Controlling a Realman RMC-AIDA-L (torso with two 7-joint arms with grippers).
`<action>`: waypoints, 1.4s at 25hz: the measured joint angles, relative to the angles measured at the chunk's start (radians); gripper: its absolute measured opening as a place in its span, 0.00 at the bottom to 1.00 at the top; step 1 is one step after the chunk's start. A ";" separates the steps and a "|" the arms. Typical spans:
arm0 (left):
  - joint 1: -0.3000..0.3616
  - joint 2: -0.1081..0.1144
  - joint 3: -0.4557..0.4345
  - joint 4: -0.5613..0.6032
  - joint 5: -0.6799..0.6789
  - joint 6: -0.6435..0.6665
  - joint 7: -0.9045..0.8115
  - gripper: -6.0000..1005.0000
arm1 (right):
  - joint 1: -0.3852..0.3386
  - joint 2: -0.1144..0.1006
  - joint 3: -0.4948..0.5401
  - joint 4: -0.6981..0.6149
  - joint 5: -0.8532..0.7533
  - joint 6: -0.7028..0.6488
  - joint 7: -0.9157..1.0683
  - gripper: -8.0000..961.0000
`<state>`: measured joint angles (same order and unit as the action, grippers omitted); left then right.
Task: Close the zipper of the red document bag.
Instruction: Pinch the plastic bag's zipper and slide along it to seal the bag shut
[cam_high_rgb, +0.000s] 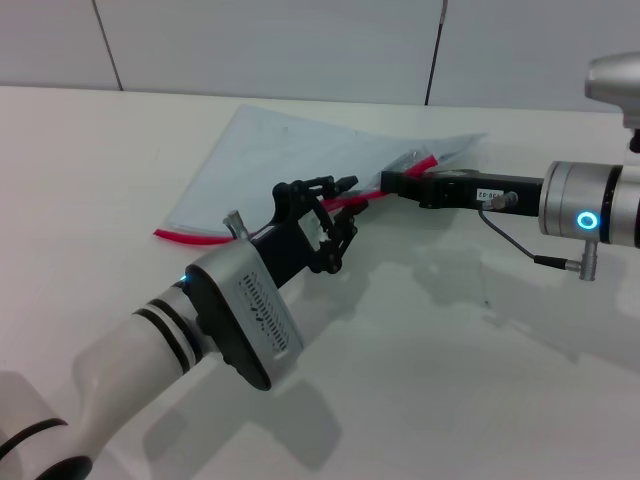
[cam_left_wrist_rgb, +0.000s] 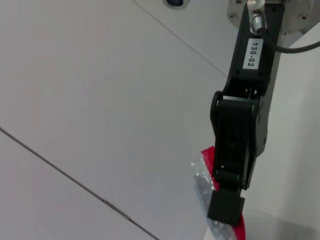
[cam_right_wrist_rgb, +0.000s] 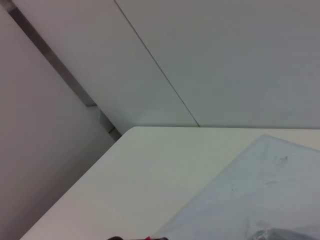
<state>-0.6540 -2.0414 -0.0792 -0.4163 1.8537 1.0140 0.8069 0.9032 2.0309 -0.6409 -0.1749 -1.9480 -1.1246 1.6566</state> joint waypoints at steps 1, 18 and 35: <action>-0.001 0.000 0.001 0.000 0.000 0.000 0.000 0.27 | 0.000 0.000 0.000 0.000 0.000 0.000 0.000 0.03; -0.007 0.001 0.007 0.002 0.002 -0.009 0.000 0.19 | 0.006 0.002 0.000 0.003 -0.005 0.000 0.000 0.03; 0.000 -0.002 0.007 0.002 0.000 -0.011 0.000 0.09 | 0.004 0.002 0.004 0.010 -0.002 0.002 -0.014 0.03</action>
<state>-0.6544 -2.0430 -0.0720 -0.4141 1.8533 1.0030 0.8069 0.9068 2.0326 -0.6370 -0.1645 -1.9502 -1.1225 1.6430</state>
